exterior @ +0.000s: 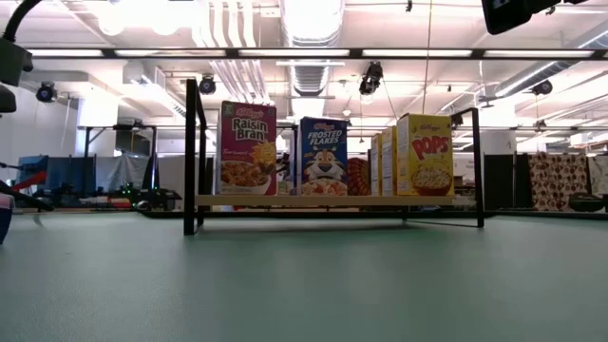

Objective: Stack cereal on shelf
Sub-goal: Put the blue cereal box on the shelf aligned with the other blue cereal boxes

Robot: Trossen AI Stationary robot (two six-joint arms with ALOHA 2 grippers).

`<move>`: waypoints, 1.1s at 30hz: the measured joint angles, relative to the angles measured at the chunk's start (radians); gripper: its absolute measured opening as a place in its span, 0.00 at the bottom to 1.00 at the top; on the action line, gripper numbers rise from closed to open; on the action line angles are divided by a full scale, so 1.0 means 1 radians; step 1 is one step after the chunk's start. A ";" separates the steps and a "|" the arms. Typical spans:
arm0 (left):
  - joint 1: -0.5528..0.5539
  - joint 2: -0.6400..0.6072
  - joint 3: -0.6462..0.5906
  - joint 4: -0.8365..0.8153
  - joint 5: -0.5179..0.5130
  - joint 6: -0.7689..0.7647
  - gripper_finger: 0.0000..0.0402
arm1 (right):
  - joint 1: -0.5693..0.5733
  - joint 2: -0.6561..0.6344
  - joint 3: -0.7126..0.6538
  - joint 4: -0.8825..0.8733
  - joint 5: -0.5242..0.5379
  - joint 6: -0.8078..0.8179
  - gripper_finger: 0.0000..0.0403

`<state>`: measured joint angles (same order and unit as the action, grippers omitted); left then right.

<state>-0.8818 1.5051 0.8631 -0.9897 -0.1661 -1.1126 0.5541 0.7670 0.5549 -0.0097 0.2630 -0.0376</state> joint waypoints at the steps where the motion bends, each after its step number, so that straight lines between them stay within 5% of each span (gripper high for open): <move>1: 0.000 0.000 -0.003 0.003 -0.002 0.000 0.88 | 0.000 0.000 0.000 0.000 0.000 0.001 0.03; 23: 0.001 -0.136 0.023 -0.044 -0.029 -0.062 0.88 | 0.000 0.000 0.000 0.000 0.000 0.001 0.03; 33: 0.002 -0.218 -0.095 0.074 -0.058 -0.113 0.88 | 0.000 0.000 0.000 0.000 0.000 0.003 0.03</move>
<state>-0.8799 1.2875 0.7682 -0.9162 -0.2237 -1.2255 0.5541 0.7673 0.5549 -0.0099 0.2630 -0.0349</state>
